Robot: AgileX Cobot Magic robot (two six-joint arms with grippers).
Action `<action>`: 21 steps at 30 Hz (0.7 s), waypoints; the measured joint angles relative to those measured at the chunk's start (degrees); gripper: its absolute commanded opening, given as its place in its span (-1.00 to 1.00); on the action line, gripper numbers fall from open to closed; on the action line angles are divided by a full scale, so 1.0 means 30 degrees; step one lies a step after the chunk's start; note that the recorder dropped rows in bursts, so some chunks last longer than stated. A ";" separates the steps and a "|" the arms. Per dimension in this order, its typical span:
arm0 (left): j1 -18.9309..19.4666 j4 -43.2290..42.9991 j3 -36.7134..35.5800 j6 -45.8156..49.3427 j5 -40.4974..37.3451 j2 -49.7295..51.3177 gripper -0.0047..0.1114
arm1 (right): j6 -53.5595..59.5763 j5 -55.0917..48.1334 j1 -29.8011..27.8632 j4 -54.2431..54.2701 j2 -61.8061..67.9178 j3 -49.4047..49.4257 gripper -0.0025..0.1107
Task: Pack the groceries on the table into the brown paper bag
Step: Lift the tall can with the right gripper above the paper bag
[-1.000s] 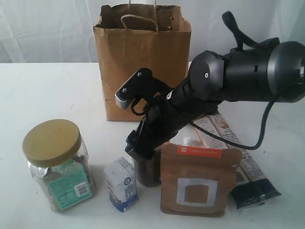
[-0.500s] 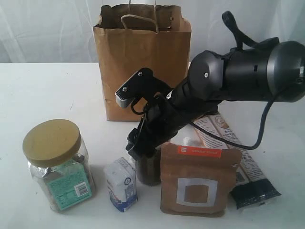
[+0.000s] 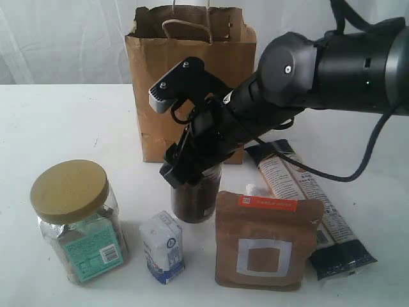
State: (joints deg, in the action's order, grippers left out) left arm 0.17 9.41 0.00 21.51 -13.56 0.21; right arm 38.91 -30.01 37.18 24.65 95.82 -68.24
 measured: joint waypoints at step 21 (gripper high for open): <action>0.0000 0.0000 0.0000 0.0000 0.0000 0.0000 -0.92 | -0.0124 -0.0643 0.0000 0.4784 -0.5003 -0.2754 -0.39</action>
State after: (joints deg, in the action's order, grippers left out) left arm 0.17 9.41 0.00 21.51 -13.56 0.21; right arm 38.54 -31.94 37.18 39.00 80.81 -76.51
